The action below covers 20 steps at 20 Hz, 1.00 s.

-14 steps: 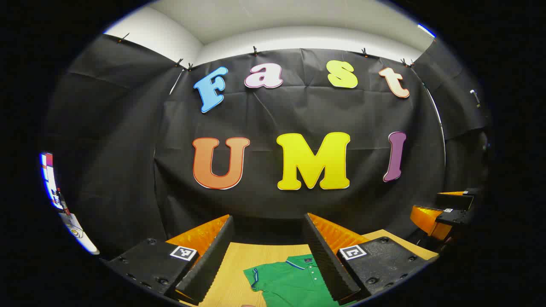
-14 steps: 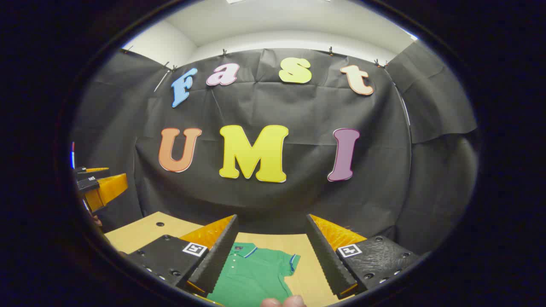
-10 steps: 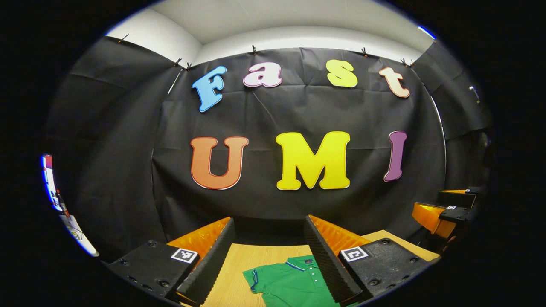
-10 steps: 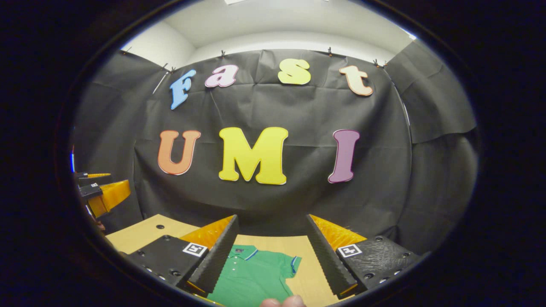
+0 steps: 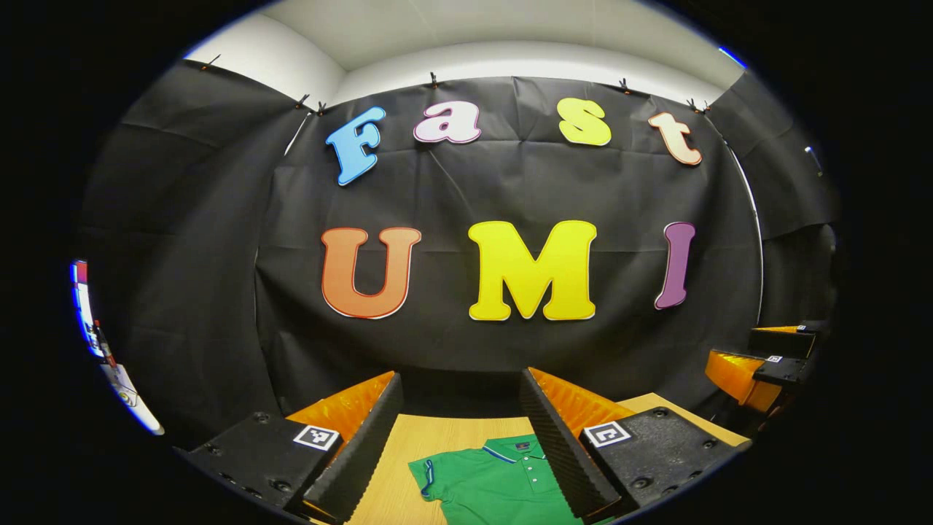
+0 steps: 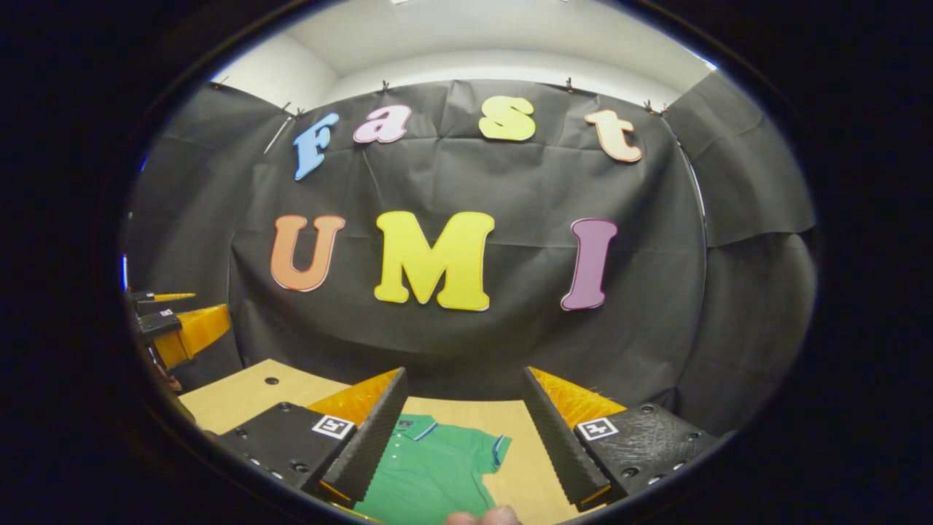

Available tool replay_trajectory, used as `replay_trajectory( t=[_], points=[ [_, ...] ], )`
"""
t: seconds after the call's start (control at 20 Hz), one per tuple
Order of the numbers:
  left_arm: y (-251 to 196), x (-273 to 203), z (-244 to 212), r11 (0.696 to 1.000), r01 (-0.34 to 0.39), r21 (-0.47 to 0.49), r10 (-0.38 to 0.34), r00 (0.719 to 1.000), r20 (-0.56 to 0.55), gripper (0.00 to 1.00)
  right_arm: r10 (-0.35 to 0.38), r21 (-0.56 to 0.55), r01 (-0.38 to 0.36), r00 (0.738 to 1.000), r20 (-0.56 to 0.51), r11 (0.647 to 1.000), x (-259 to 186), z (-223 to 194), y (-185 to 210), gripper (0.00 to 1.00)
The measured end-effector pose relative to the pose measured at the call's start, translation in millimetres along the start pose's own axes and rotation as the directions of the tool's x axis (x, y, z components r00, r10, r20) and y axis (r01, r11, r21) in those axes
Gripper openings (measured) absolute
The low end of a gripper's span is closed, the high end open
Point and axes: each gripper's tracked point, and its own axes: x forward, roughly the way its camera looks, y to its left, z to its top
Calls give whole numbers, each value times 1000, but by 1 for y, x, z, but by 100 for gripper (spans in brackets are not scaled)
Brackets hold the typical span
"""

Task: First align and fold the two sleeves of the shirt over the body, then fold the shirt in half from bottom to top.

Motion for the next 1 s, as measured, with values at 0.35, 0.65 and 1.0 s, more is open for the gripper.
replay_trajectory(
  t=[0.35,0.65,1.0],
  points=[
    [-2,3,4,1000,0,2,0,1000,-3,100,14,2,-14,998,-56,1000,7,-14,-1,93],
    [-1,9,1,1000,-13,10,13,1000,-12,100,33,31,-29,991,-132,999,25,-48,-10,95],
    [0,14,2,999,-39,27,39,999,-18,100,37,-14,-43,954,-297,999,68,-134,-32,97]
  ],
)
